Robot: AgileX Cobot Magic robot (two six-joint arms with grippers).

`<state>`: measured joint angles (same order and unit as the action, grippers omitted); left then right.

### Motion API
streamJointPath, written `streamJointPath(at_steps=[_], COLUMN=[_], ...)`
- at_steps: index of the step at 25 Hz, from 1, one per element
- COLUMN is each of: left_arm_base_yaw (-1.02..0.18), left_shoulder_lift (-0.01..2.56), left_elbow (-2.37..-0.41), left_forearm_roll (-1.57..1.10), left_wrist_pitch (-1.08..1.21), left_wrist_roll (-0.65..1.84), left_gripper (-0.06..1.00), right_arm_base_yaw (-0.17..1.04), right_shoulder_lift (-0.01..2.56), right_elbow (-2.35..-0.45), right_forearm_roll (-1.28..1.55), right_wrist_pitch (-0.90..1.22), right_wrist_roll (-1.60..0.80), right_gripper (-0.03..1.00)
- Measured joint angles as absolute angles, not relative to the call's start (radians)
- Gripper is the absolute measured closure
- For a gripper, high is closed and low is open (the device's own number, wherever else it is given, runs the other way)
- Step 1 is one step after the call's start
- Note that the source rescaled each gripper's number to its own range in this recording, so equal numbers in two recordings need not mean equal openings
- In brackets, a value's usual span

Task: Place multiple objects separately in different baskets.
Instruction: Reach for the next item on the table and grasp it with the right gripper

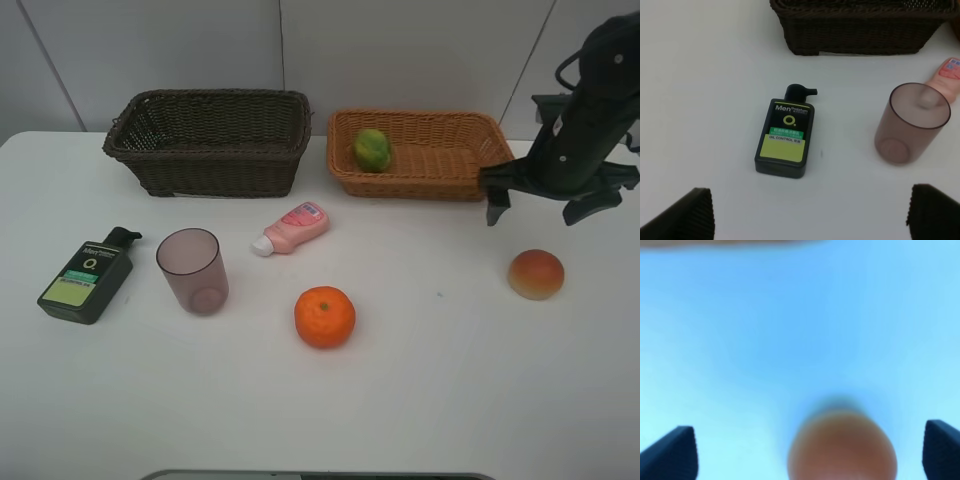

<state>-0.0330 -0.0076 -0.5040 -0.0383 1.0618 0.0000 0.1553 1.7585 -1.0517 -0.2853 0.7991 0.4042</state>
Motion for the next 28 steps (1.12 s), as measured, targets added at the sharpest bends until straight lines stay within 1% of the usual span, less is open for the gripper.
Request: streamJointPath(at_steps=[8,14,28], left_arm_base_yaw=[-0.033,-0.033,-0.033], left_shoulder_lift=[-0.008,-0.008,-0.008], left_elbow=[-0.504,-0.504,-0.504], left_forearm_roll=[-0.038,-0.038,-0.038], left_wrist_pitch=[1.062,1.062,1.062], left_wrist_roll=[0.000,0.000,0.000], left_gripper=[-0.05,-0.05,-0.05], right_arm_base_yaw=[0.078,0.076,0.076], right_shoulder_lift=[1.758,1.767,1.894], right_elbow=[-0.939,-0.928,-0.917], right_forearm_roll=[-0.231,-0.212,-0.190], right_wrist_pitch=[0.711,0.670,0.660], right_wrist_roll=[0.405,0.407,0.434], right_gripper=[-0.03,-0.03,-0.03])
